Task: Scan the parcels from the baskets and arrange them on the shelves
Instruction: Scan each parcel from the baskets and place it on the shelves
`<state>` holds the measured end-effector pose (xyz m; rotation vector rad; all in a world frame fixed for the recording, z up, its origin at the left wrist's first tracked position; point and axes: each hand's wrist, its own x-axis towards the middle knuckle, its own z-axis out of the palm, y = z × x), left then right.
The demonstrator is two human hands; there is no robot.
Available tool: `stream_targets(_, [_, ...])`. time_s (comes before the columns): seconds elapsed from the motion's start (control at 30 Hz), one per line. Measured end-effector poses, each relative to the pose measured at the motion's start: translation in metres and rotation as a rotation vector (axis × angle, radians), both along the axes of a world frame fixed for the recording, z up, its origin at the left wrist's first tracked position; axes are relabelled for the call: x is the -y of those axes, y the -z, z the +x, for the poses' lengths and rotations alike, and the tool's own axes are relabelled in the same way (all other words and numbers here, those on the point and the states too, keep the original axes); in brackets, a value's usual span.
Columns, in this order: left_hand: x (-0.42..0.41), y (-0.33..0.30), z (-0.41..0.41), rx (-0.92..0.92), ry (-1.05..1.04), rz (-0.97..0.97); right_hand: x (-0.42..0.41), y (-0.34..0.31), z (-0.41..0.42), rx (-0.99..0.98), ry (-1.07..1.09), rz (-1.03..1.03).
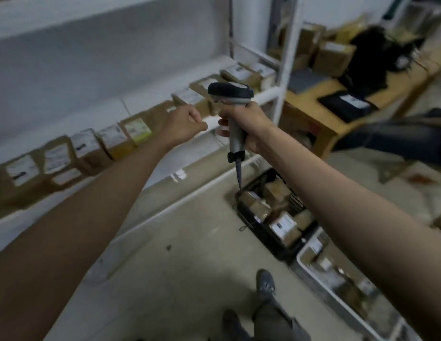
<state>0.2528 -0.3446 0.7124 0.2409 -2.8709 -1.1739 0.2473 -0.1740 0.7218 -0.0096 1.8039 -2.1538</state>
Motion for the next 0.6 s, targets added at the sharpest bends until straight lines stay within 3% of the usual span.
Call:
stream_targets(0.4, [-0.254, 0.175, 0.048, 0.434, 0.468, -0.088, -0.234, 0.174, 0.119, 0.421, 0.495, 0.056])
stream_targets(0.6, [-0.367, 0.235, 0.088, 0.567, 0.648, -0.165, -0.34, 0.229, 0.181, 0.554, 0.67, 0.029])
